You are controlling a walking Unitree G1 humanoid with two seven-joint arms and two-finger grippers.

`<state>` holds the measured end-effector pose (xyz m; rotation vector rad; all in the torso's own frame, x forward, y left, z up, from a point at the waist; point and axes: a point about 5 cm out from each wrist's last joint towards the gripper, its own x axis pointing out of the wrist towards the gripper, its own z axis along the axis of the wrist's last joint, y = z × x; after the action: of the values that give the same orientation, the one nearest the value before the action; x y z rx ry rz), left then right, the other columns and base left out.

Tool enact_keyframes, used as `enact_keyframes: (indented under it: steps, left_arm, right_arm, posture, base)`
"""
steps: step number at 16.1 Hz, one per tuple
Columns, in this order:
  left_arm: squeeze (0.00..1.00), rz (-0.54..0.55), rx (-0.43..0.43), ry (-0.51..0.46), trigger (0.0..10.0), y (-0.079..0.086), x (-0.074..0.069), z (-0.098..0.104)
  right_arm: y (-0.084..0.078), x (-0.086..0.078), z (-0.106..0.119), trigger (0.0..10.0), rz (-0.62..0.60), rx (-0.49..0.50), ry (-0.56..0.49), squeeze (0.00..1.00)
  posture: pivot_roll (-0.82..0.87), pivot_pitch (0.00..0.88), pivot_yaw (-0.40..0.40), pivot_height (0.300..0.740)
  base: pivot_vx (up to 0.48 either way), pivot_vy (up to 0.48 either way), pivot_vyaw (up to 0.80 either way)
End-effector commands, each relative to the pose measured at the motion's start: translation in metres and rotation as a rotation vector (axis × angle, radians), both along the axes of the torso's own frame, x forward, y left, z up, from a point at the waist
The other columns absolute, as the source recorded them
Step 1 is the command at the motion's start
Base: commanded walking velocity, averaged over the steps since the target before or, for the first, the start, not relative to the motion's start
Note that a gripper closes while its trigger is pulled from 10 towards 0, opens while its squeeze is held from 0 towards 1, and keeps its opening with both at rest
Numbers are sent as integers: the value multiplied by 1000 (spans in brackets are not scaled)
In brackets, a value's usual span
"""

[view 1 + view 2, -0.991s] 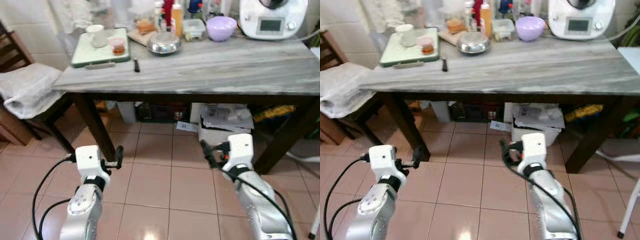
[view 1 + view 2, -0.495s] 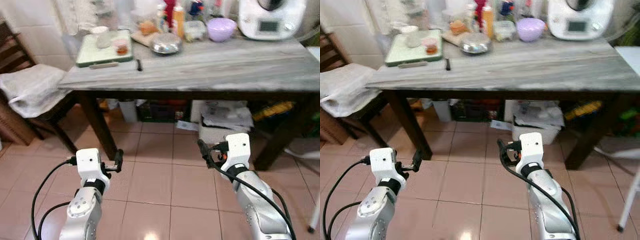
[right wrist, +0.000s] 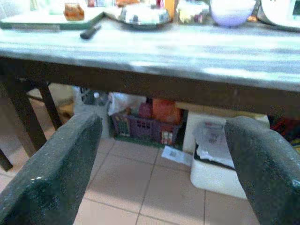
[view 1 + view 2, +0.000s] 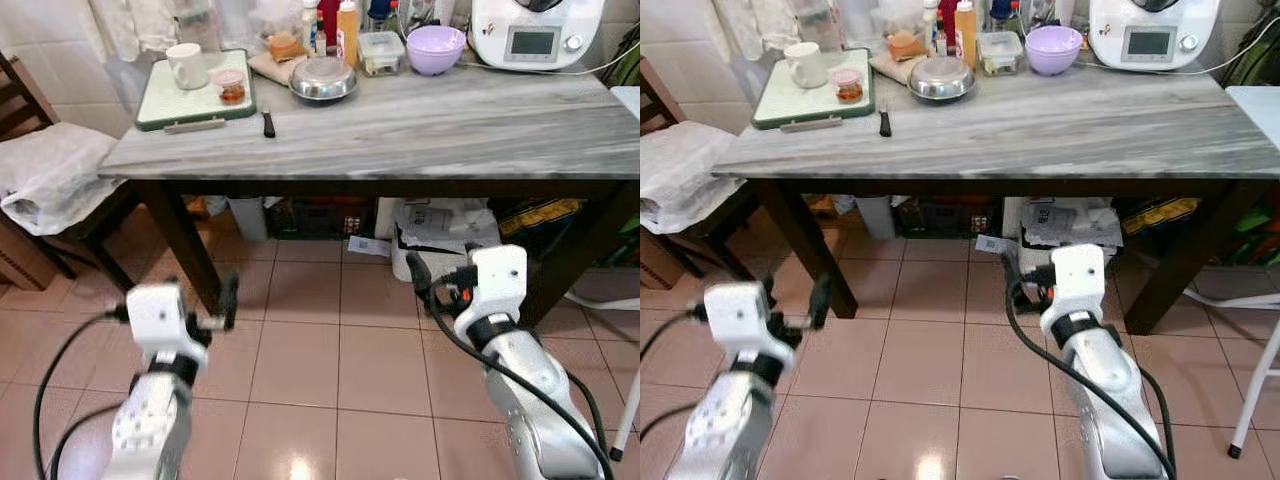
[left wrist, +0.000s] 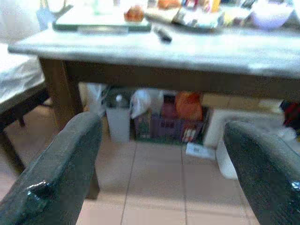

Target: Setting the table

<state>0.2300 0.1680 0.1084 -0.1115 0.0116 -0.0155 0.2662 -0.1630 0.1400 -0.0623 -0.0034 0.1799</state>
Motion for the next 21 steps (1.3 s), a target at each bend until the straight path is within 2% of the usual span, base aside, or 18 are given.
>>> enact_keyframes:
  steps: [1,4,7,10,21]
  left_arm:
    - [0,10,41,3,10000,6,-6,0]
    - [0,21,52,23,10000,11,-10,-3]
    - [0,15,53,27,10000,10,-10,-3]
    - [0,7,49,34,10000,8,-7,-3]
    - [0,8,36,39,10000,5,-2,-3]
  right_arm:
    - [2,-5,5,10000,9,-15,-18,0]
    - [0,-10,2,10000,-1,-15,3,0]
    - [0,-10,2,10000,0,-17,14,0]
    - [2,-10,1,10000,4,-16,22,0]
    - [5,-7,5,10000,12,8,28,0]
  posture:
    - [-121,107,78,740]
    - [-121,110,80,740]
    - [-123,110,84,740]
    - [-125,109,84,740]
    - [-130,107,84,740]
  base:
    - [0,0,0]
    - [0,0,0]
    - [0,0,-510]
    - [0,-270,-581]
    - [0,-329,0]
